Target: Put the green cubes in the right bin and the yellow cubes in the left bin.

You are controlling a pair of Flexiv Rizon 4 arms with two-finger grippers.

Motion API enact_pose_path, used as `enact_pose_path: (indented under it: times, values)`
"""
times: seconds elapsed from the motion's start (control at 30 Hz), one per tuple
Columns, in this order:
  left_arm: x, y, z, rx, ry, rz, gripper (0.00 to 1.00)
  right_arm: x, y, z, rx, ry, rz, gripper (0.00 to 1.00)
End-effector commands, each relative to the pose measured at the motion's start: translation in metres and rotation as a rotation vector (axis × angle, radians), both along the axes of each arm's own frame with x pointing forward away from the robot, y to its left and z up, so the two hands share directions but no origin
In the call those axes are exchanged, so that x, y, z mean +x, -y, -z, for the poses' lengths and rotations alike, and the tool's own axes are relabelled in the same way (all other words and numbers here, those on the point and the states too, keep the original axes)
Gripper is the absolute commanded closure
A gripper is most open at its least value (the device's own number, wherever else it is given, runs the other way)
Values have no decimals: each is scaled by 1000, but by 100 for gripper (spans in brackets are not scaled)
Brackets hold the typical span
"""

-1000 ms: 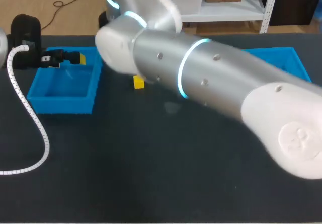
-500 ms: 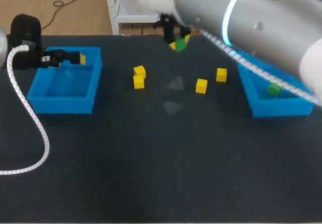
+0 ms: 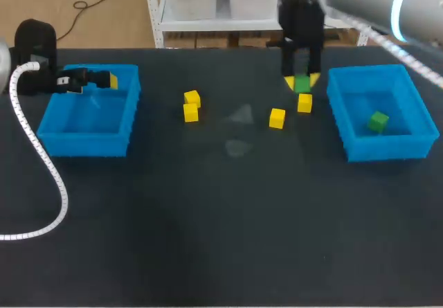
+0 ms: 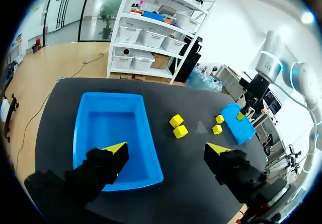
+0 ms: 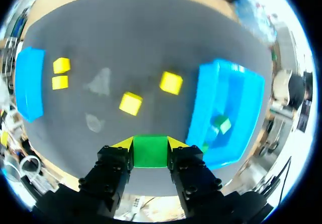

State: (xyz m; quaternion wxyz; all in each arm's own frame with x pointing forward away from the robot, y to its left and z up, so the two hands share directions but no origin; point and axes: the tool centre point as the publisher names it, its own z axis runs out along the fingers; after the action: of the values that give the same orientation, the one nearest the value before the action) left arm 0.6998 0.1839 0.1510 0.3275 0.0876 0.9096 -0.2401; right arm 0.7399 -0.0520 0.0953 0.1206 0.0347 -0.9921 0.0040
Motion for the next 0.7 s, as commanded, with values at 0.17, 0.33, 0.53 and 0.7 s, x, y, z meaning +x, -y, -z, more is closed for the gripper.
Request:
enact_pose_path:
  times: [0.17,0.33,0.53,0.7]
  values:
    - [0,-1,1,-5,5,2,0,-55,48,-6,127,590,113,100]
    - [0,-1,1,-5,5,2,0,-58,67,-9,110,591,143,100]
    - [0,-1,1,-5,5,2,0,-47,87,-13,95,578,172,100]
    - [0,-1,1,-5,5,2,0,-25,105,-11,88,553,180,100]
